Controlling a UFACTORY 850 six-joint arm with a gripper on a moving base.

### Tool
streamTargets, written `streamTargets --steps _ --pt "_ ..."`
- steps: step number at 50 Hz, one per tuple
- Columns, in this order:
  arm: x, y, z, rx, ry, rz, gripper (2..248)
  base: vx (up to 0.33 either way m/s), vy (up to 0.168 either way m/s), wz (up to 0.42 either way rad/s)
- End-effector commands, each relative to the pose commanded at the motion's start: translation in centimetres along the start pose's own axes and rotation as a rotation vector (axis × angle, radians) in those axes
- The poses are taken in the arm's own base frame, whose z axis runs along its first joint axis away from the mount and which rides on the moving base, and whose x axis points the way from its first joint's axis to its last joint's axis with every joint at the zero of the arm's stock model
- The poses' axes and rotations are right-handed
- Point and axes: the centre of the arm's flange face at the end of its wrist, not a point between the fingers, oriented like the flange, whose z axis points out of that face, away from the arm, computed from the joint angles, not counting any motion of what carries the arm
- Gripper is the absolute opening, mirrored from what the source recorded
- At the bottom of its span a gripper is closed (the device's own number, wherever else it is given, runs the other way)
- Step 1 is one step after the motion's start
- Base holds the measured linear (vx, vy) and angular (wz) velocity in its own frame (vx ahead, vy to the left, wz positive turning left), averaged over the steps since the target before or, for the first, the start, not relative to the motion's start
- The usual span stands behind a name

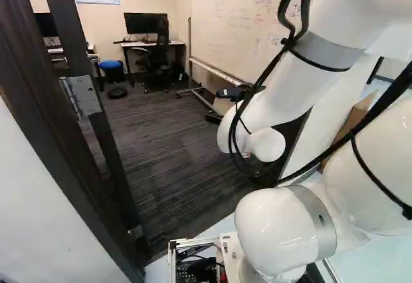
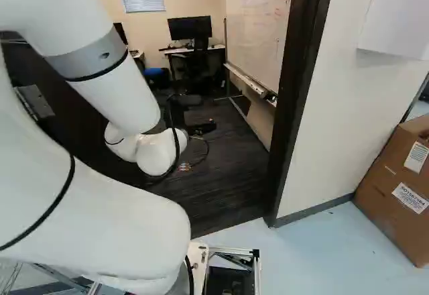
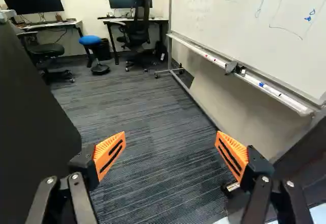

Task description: Open the door and move inside

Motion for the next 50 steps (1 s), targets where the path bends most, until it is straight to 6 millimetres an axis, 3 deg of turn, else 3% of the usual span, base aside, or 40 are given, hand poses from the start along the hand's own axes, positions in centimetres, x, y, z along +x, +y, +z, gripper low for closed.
streamTargets --steps 50 --pt "-0.54 0.44 -0.6 -0.014 -0.011 0.004 247 0.0 0.0 0.0"
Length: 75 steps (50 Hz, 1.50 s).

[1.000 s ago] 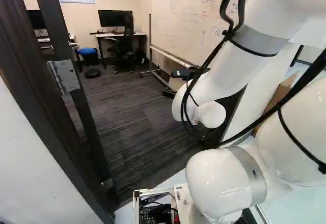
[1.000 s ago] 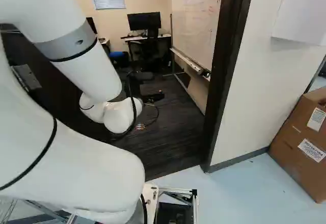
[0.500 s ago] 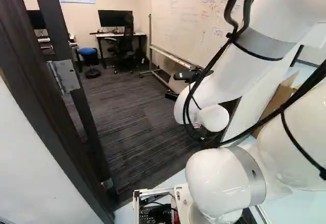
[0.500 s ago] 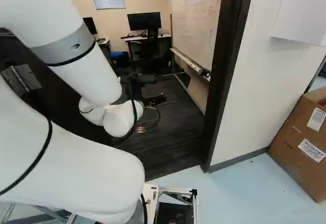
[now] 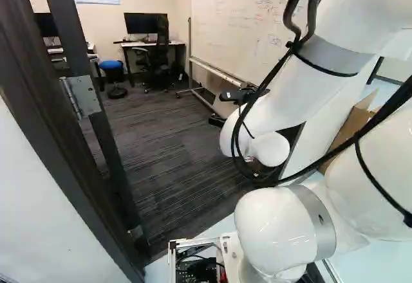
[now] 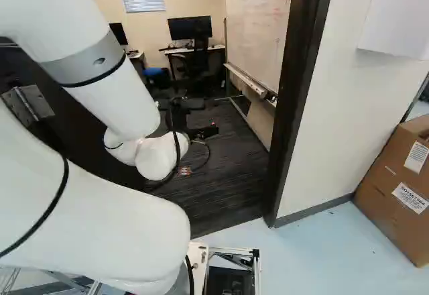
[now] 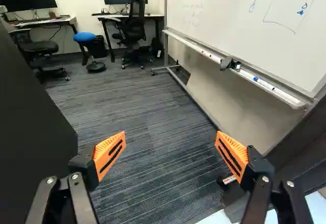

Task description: Open the door and move inside

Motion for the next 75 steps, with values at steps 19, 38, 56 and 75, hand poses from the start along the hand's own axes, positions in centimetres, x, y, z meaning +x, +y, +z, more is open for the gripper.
streamTargets --steps 19,38,56,75 --pt "0.0 0.0 0.0 0.0 0.0 0.0 247 -0.005 -0.01 -0.001" --pt "0.0 0.0 0.0 0.0 0.0 0.0 247 0.06 0.002 -0.006" --pt "0.0 0.0 0.0 0.0 0.0 0.0 247 0.092 0.002 -0.007" --pt "0.0 0.0 0.0 0.0 0.0 0.0 247 0.117 0.003 -0.008"
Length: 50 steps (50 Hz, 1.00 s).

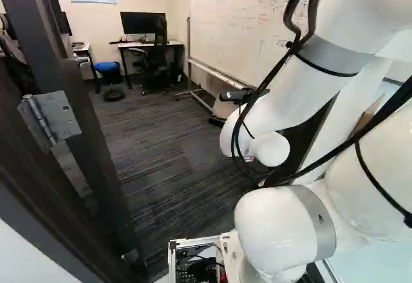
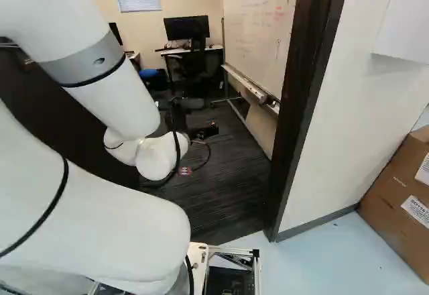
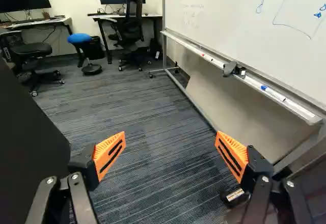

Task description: Open the door and move inside

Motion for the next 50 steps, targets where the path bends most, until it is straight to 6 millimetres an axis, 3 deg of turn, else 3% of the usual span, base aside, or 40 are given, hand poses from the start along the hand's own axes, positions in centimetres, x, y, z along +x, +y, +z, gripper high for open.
streamTargets --steps 50 --pt "0.0 0.0 0.0 0.0 0.0 0.0 247 0.151 0.03 0.155"
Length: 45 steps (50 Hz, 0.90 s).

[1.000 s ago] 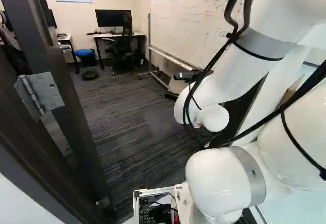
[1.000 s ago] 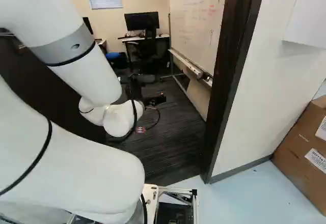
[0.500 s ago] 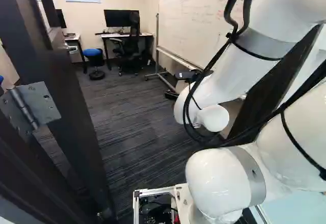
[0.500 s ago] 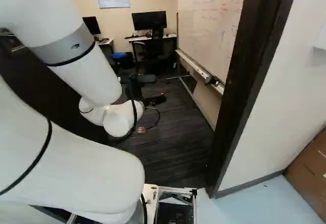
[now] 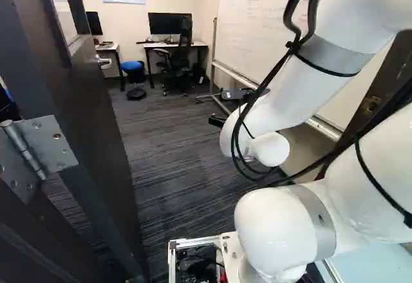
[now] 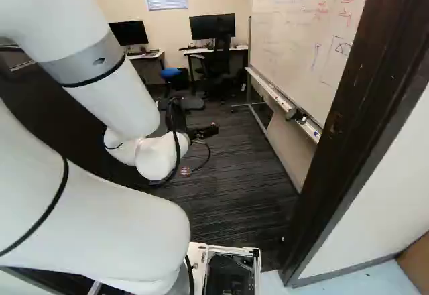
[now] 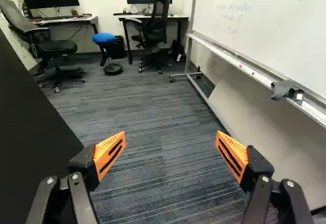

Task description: Open the door and move inside

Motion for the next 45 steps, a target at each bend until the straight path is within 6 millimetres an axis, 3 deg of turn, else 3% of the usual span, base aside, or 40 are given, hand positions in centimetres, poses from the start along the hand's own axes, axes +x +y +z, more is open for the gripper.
streamTargets --steps 45 --pt "0.0 0.0 0.0 0.0 0.0 0.0 247 0.135 0.003 0.167"
